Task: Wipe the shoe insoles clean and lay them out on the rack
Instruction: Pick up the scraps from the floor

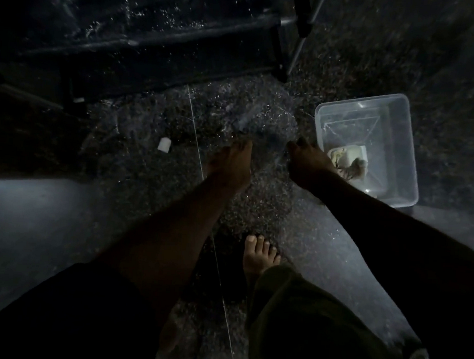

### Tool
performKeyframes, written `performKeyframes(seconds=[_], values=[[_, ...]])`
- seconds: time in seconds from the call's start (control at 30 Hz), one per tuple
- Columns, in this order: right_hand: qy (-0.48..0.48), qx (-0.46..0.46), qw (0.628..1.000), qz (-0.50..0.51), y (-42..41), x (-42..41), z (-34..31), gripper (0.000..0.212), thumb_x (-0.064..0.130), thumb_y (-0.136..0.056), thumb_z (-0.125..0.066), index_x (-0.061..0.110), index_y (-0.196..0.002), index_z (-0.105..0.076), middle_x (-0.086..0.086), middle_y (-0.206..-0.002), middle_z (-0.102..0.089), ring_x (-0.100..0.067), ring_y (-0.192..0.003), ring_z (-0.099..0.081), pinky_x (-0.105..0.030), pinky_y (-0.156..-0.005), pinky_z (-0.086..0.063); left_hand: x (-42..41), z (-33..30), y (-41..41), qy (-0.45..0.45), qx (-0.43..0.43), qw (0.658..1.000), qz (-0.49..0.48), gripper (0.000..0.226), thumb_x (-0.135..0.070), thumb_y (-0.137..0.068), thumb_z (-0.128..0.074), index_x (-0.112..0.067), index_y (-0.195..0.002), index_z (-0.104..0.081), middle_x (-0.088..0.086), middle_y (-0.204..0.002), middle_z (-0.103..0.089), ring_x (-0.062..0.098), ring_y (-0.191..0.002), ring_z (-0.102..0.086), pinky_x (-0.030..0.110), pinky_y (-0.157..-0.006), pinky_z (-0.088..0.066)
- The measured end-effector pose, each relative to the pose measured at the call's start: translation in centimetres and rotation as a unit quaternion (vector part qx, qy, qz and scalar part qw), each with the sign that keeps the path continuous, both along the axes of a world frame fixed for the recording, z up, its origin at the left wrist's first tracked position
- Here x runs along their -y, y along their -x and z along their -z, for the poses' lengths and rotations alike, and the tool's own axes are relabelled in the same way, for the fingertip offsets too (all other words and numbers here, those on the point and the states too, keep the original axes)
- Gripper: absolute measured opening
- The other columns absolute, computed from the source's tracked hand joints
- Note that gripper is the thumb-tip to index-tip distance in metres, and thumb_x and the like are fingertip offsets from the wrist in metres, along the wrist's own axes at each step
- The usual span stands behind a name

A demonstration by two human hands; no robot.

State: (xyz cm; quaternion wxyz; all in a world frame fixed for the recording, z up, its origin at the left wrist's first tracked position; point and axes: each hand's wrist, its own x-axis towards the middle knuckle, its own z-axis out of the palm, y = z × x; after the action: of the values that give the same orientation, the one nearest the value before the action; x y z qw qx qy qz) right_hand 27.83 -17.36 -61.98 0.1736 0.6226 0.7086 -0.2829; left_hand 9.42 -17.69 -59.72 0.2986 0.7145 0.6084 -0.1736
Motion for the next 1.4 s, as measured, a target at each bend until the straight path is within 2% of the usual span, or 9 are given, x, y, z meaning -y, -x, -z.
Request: performKeyframes(seconds=[0.07,0.2,0.33,0.6,0.77,1.0,1.13,1.27,1.4], values=[[-0.003,0.009,1.0,0.003,-0.1,0.5,0.8,0.048,0.016,-0.094,-0.052,0.015,-0.14,-0.038,-0.017,-0.138,-0.038,-0.038,-0.118,-0.05,-0.043,-0.085,-0.049,0.3,0.8,0.0,0.003,-0.004,1.0,0.004,0.063,-0.019,-0.095,-0.057,-0.014,-0.15,-0.026,0.015,-0.147,-0.042,0.036,-0.129,-0.047,0.047,-0.1,-0.045],[-0.012,0.006,1.0,0.017,-0.7,1.6,2.9,0.048,0.015,-0.095,-0.046,0.019,-0.142,-0.035,-0.015,-0.133,-0.04,-0.037,-0.106,-0.056,-0.039,-0.071,-0.045,0.9,2.1,-0.3,0.001,0.007,1.0,0.003,0.057,-0.018,-0.097,-0.053,-0.013,-0.149,-0.028,0.015,-0.146,-0.043,0.035,-0.13,-0.045,0.045,-0.1,-0.043],[-0.014,0.005,1.0,0.019,-0.7,1.9,4.0,0.042,0.022,-0.101,-0.036,0.02,-0.143,-0.038,-0.013,-0.137,-0.04,-0.035,-0.108,-0.056,-0.034,-0.067,-0.04,1.2,2.6,-0.5,0.028,0.001,1.0,0.012,0.063,-0.019,-0.098,-0.051,-0.014,-0.153,-0.021,0.016,-0.151,-0.035,0.034,-0.137,-0.035,0.046,-0.104,-0.037],[-0.021,-0.005,1.0,0.001,1.3,1.9,4.3,0.036,0.013,-0.096,-0.05,0.019,-0.132,-0.052,-0.013,-0.135,-0.039,-0.033,-0.113,-0.054,-0.036,-0.08,-0.05,1.5,2.7,0.0,0.046,0.005,0.999,0.013,0.068,-0.028,-0.098,-0.054,-0.013,-0.154,-0.017,0.014,-0.156,-0.028,0.032,-0.141,-0.031,0.044,-0.109,-0.032],[-0.033,-0.018,0.999,0.027,2.5,1.6,3.8,0.027,0.018,-0.099,-0.045,0.013,-0.124,-0.057,-0.012,-0.13,-0.042,-0.032,-0.11,-0.054,-0.034,-0.074,-0.043,1.7,2.9,0.3,0.054,0.005,0.999,0.001,0.066,-0.026,-0.099,-0.052,-0.016,-0.154,-0.017,0.014,-0.154,-0.031,0.033,-0.139,-0.034,0.046,-0.108,-0.034],[-0.076,-0.068,0.995,0.011,2.3,-0.1,2.5,0.045,0.005,-0.093,-0.051,0.017,-0.136,-0.048,-0.015,-0.133,-0.042,-0.035,-0.12,-0.047,-0.038,-0.089,-0.048,0.2,1.9,-0.3,-0.005,0.023,1.0,0.013,0.055,-0.02,-0.1,-0.048,-0.013,-0.15,-0.026,0.015,-0.147,-0.043,0.032,-0.132,-0.044,0.042,-0.105,-0.038],[-0.145,-0.1,0.982,0.067,-0.3,-1.7,0.6,0.041,0.004,-0.09,-0.055,0.009,-0.13,-0.055,-0.018,-0.132,-0.048,-0.037,-0.115,-0.053,-0.04,-0.092,-0.047,-1.4,0.5,-1.2,-0.033,0.032,0.999,0.016,0.057,-0.023,-0.098,-0.053,-0.012,-0.148,-0.029,0.016,-0.144,-0.045,0.033,-0.129,-0.047,0.044,-0.102,-0.04],[-0.207,-0.092,0.964,0.141,-4.7,-2.8,-1.1,0.026,0.009,-0.092,-0.054,0.007,-0.118,-0.058,-0.018,-0.12,-0.053,-0.035,-0.099,-0.057,-0.031,-0.073,-0.04,-3.0,-1.2,-3.2,-0.059,0.024,0.997,0.044,0.063,-0.026,-0.096,-0.056,-0.011,-0.149,-0.027,0.017,-0.146,-0.042,0.035,-0.129,-0.046,0.045,-0.099,-0.041],[-0.237,-0.043,0.946,0.215,-9.8,-2.9,-2.0,0.02,0.009,-0.093,-0.055,0.008,-0.113,-0.06,-0.017,-0.116,-0.057,-0.032,-0.098,-0.059,-0.028,-0.07,-0.039,-3.7,-1.9,-5.3,-0.071,0.032,0.995,0.056,0.062,-0.026,-0.094,-0.059,-0.01,-0.147,-0.029,0.019,-0.143,-0.045,0.036,-0.129,-0.046,0.048,-0.103,-0.041]])
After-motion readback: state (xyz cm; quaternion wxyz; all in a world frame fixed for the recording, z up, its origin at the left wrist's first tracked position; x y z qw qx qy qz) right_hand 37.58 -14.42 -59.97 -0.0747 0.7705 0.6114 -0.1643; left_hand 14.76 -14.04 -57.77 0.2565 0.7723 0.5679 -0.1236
